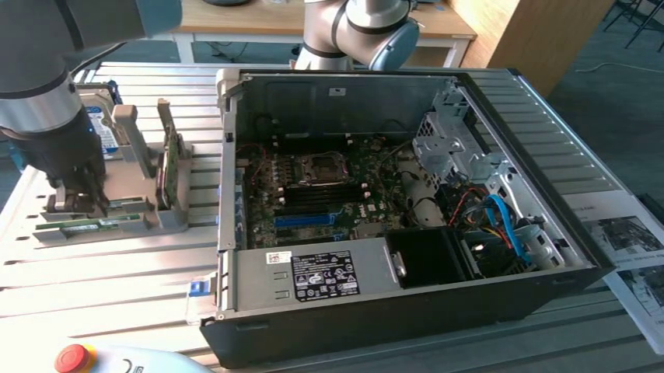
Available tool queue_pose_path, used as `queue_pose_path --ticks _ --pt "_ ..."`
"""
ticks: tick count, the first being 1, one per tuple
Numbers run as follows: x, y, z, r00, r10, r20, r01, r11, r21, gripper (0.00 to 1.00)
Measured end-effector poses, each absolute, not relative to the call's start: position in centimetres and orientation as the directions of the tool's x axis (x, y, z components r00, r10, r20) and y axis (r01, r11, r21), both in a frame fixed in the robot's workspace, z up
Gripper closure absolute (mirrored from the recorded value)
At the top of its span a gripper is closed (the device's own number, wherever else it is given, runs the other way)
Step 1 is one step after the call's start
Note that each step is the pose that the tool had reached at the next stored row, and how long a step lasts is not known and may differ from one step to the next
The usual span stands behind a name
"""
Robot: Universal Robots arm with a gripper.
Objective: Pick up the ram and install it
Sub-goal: 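Pick up the ram and move it above insertion slot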
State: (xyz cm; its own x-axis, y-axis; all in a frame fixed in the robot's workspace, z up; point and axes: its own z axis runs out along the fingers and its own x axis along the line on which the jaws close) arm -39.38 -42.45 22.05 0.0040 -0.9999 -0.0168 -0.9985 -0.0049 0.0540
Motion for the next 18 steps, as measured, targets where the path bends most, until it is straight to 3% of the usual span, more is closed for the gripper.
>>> queue_pose_path --ticks 18 --pt "-39.38 -42.35 21.13 0.004 -1.0 -0.017 -0.999 -0.005 0.054 0.76"
